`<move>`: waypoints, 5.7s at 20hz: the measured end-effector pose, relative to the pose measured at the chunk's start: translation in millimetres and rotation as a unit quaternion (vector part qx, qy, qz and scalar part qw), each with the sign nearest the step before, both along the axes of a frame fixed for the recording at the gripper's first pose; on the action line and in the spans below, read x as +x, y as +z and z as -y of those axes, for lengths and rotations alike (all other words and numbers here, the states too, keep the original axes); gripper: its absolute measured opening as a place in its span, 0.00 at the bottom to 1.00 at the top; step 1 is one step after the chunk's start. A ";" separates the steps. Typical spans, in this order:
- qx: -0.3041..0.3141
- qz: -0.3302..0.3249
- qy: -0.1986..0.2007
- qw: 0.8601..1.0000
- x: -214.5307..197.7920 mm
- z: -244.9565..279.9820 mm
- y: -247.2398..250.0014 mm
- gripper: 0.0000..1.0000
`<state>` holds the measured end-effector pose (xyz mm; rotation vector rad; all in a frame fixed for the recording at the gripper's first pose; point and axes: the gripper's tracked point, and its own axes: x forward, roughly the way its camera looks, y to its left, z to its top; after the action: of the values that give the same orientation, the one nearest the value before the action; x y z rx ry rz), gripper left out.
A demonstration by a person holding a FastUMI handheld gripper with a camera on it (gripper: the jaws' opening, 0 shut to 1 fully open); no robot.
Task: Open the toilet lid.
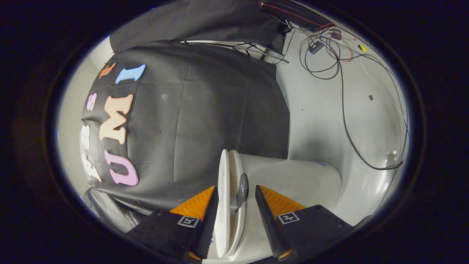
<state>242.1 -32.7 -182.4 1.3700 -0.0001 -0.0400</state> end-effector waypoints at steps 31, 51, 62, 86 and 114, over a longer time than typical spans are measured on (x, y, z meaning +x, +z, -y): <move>-0.160 -0.013 0.027 0.987 7.0 -27.4 90.8 0.05; -0.438 -0.016 0.041 0.898 15.5 -158.3 236.9 0.07; -0.569 -0.039 0.048 0.820 15.4 -241.6 277.0 0.09; -0.654 0.021 0.129 0.745 35.0 -436.6 287.0 0.13; -0.673 0.082 0.188 0.711 36.2 -524.9 271.6 0.51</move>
<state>278.4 492.2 89.2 -0.1398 0.0877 0.3715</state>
